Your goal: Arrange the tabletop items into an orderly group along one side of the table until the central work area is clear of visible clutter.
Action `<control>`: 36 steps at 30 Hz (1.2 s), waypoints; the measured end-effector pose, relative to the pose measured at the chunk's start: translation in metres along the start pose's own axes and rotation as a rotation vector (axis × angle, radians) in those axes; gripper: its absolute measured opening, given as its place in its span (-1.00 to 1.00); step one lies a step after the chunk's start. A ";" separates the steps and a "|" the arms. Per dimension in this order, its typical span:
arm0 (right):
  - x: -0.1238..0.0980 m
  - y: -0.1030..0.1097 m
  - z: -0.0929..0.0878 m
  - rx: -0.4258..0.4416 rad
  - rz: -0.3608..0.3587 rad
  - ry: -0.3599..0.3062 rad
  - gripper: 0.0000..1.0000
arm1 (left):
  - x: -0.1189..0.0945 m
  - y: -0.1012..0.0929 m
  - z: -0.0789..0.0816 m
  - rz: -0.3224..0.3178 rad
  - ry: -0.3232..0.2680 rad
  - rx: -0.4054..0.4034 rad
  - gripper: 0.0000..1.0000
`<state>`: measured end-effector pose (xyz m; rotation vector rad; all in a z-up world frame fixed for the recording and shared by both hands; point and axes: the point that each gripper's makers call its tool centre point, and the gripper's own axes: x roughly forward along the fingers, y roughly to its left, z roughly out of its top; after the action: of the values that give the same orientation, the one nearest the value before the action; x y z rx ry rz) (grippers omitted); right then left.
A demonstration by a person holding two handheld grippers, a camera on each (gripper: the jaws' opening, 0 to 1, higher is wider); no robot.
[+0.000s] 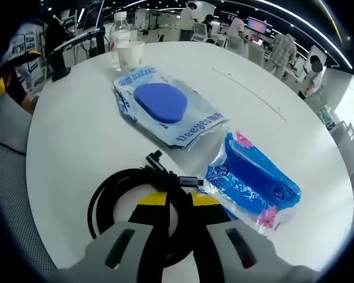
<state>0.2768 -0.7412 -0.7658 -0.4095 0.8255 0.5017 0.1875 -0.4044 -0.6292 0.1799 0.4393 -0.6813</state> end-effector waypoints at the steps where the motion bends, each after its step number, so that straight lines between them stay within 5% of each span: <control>1: 0.000 0.000 0.000 0.003 -0.003 0.000 -0.78 | 0.000 0.000 0.000 0.000 0.001 0.000 0.72; 13: 0.001 0.005 0.005 0.028 -0.014 -0.017 -0.77 | -0.001 0.000 0.002 0.003 -0.007 0.000 0.72; 19: -0.005 0.010 0.006 0.060 -0.012 -0.041 -0.60 | -0.001 0.000 0.002 0.003 -0.007 0.001 0.72; 36: -0.065 0.010 0.023 0.183 -0.100 -0.212 -0.07 | 0.000 -0.002 0.003 -0.006 -0.008 -0.002 0.72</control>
<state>0.2472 -0.7376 -0.7028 -0.2224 0.6361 0.3657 0.1870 -0.4066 -0.6269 0.1741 0.4334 -0.6877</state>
